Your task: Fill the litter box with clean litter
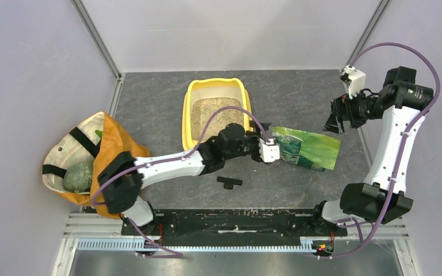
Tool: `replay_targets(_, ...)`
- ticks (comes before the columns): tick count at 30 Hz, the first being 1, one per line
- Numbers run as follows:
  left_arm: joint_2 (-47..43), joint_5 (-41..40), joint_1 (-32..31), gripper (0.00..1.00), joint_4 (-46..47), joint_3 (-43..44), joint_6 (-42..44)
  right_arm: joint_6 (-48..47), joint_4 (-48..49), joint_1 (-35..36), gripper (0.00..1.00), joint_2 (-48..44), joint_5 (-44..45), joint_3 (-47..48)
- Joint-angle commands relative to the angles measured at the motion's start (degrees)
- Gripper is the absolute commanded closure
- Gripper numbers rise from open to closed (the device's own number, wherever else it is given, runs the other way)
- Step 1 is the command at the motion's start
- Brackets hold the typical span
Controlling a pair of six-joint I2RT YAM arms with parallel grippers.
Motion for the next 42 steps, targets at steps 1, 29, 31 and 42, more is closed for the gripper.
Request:
replay_targets(1,7.89,-1.56,-1.65,0.10,21.25,1.47,12.36,1.72,-8.20,-0.27,0.03,-3.01,0.88,1.55)
replay_targets(29,17.67,-0.69,-2.16,0.88,13.65,13.81,17.38,-11.53,-10.00,-0.27,0.03,-12.36,0.21,-1.10)
replay_targets(31,17.14,1.22,-1.38,0.98,4.68,17.29,12.12,-15.81,-9.93,-0.27,0.03,-14.71,-0.45,-2.56)
replay_targets(42,22.00,19.60,4.84,0.98,-26.34,36.35,-12.18,-28.31,-9.93,-0.26,0.03,-21.93,-0.02,-13.14)
